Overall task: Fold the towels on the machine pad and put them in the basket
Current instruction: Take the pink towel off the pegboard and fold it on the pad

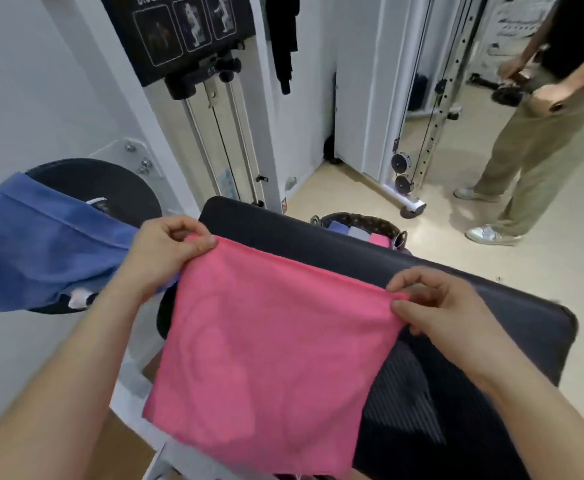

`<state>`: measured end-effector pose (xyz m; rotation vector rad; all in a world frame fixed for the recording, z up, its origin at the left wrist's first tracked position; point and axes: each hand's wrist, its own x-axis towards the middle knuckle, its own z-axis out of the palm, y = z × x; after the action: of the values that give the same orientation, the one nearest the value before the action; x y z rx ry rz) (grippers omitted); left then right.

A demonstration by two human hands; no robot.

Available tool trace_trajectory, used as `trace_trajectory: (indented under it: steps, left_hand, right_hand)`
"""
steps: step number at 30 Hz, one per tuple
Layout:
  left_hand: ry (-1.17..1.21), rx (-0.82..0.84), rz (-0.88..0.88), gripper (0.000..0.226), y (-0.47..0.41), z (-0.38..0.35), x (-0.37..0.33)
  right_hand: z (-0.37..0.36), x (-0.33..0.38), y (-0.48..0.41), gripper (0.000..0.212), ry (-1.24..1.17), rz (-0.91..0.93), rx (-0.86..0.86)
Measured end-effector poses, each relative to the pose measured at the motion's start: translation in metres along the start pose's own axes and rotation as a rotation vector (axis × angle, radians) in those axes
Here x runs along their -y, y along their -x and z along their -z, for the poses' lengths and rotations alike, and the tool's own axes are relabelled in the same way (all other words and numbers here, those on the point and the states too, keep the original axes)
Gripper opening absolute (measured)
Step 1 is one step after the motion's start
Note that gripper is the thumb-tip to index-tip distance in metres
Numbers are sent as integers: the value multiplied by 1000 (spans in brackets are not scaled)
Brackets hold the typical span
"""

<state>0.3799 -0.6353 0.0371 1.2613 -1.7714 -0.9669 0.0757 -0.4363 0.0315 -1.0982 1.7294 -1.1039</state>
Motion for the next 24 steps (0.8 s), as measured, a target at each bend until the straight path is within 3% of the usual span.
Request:
trace_trajectory:
  steps: [3,8,17,20,24]
  left_hand:
    - [-213,99,44,14,-32,-47,31]
    - [-207,88,53,14,-63,-77,52]
    - [-170,129,35,21,-78,-75,56]
    - [-189,125,4,23,-83,-74,51]
    - [-281,116,-55,17,-93,-78,44]
  right_hand:
    - [-4,-26,-26,33,211,-9,-174]
    - [-11,-37,-52,21,442,-18,-286]
    - [-14,-35,-63,3,579,92,-347]
    - [-12,-34,-69,16,565,92,-339]
    - [-5,-32,-76,16,587,93,-297]
